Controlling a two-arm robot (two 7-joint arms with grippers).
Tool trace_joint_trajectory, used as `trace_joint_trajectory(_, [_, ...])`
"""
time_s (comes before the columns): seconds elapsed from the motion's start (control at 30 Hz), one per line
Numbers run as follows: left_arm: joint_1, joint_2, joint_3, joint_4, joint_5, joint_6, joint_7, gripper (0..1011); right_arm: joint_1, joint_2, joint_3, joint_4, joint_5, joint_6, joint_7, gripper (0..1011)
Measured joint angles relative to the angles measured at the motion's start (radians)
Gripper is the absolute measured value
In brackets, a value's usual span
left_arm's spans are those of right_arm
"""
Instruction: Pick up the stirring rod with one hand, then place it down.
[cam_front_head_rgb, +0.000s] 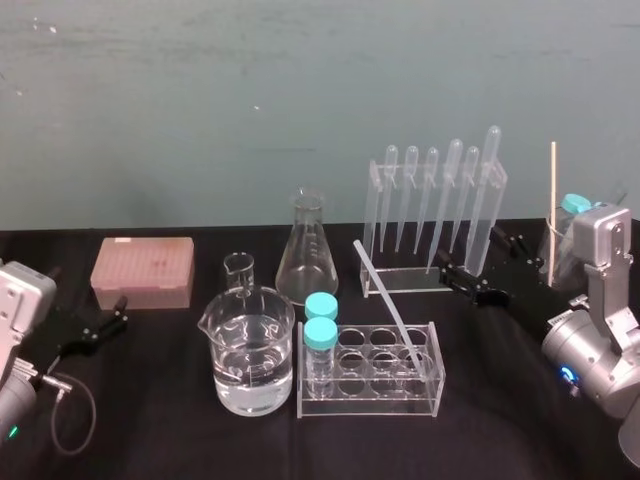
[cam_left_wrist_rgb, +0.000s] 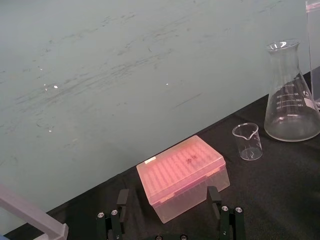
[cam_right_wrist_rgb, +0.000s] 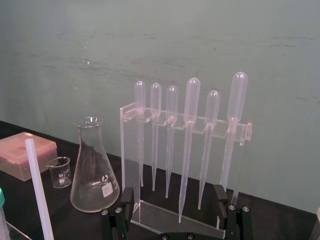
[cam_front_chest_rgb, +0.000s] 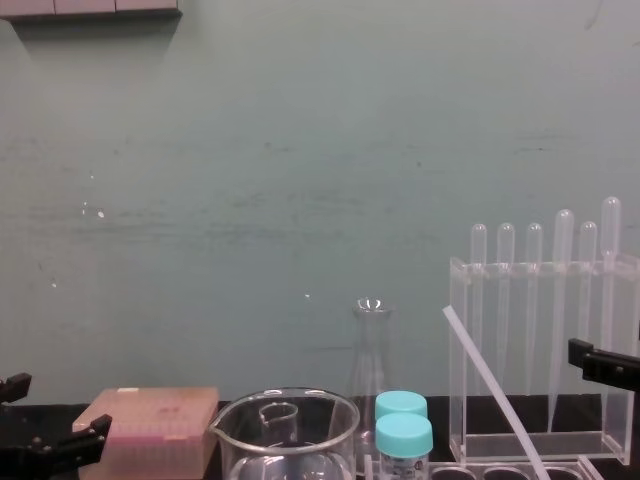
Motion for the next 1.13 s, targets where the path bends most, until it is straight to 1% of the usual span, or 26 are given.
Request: trace_joint_trajectory(1.13, [0.000,0.000,0.000,0.000,0.000,0.000,0.000,1000,0.002,-0.001,0.001,0.001,0.001,-0.012,-0.002,1003])
